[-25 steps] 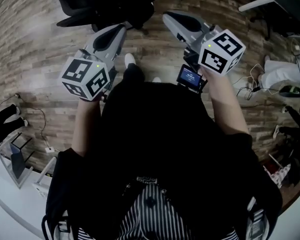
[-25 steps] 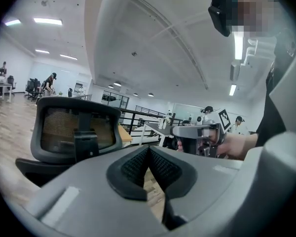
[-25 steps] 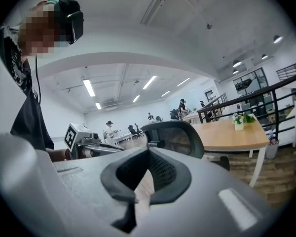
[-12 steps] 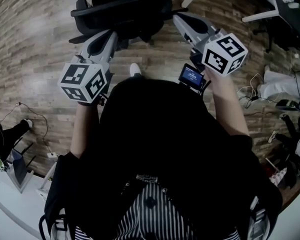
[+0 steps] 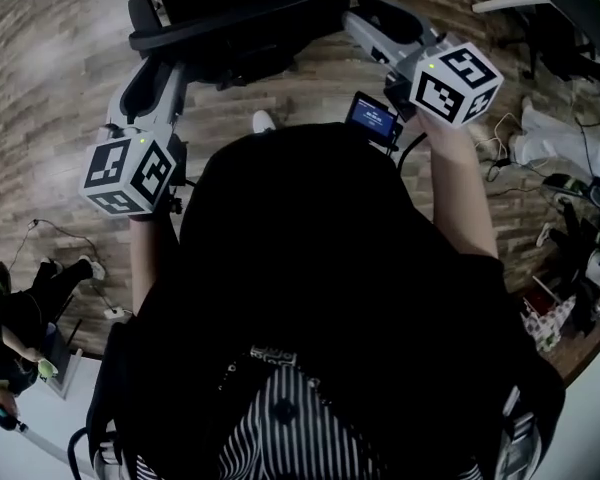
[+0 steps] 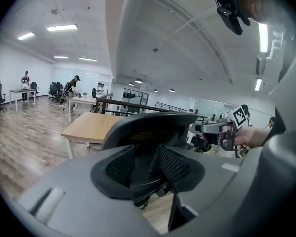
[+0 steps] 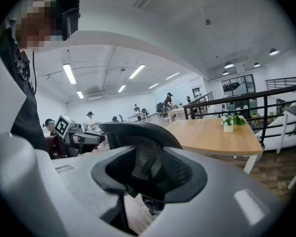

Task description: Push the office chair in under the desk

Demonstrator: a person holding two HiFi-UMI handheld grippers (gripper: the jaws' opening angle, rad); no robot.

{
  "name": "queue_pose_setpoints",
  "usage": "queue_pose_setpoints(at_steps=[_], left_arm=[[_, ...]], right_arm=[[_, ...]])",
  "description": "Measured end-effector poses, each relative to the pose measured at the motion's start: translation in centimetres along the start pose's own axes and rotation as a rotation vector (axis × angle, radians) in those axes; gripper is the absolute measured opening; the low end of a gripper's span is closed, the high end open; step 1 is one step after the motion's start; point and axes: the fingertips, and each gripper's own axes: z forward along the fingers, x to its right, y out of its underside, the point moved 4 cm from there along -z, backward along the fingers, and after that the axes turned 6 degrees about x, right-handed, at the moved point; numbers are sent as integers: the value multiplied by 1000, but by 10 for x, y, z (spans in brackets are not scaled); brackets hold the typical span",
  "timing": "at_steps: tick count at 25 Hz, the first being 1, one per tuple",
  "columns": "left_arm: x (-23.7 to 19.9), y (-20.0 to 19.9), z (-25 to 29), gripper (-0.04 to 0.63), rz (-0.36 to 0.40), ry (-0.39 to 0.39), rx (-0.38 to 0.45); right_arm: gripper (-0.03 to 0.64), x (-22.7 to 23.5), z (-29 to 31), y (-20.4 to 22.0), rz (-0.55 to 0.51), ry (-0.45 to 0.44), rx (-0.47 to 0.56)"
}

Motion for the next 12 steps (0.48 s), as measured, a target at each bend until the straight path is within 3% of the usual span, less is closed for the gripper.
queue_pose_setpoints(at_steps=[4,12], left_arm=[[-18,-4,6,167,24,-25,-8],[-57,-5,18,283,29,-44,-1]], right_arm=[[231,6,10,2,-36,1,-43],[367,30,47,-5,-41,11,-68]])
